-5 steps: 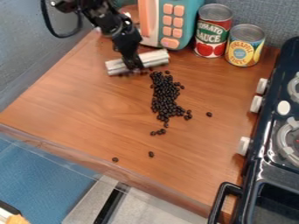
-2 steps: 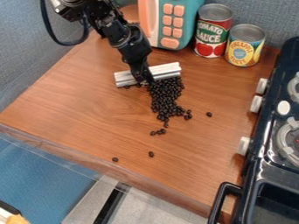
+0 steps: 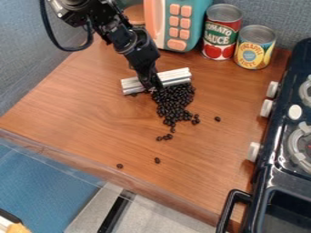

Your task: Sweep into pile

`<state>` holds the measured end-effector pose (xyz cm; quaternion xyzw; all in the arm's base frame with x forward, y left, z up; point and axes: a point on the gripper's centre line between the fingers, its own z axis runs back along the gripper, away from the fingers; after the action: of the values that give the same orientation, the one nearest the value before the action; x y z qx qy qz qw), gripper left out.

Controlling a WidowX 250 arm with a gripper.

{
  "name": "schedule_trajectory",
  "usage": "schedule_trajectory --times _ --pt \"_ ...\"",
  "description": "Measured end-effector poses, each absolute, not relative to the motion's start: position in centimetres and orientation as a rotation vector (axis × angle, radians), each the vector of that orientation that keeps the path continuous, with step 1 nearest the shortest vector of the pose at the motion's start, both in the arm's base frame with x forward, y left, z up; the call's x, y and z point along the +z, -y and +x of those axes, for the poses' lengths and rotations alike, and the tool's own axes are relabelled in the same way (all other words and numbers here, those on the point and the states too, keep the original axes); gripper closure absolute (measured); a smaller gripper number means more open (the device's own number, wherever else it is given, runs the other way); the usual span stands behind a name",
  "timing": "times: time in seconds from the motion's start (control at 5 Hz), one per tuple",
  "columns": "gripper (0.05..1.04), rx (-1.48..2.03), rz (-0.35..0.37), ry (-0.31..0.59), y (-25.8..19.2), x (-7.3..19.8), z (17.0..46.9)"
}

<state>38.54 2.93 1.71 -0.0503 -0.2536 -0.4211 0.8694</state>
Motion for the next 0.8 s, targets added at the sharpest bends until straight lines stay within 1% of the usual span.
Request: schedule_trajectory --times 0.8 --pt "0.703 -0.865 -0.152 0.543 -1.7 1.8 37.0"
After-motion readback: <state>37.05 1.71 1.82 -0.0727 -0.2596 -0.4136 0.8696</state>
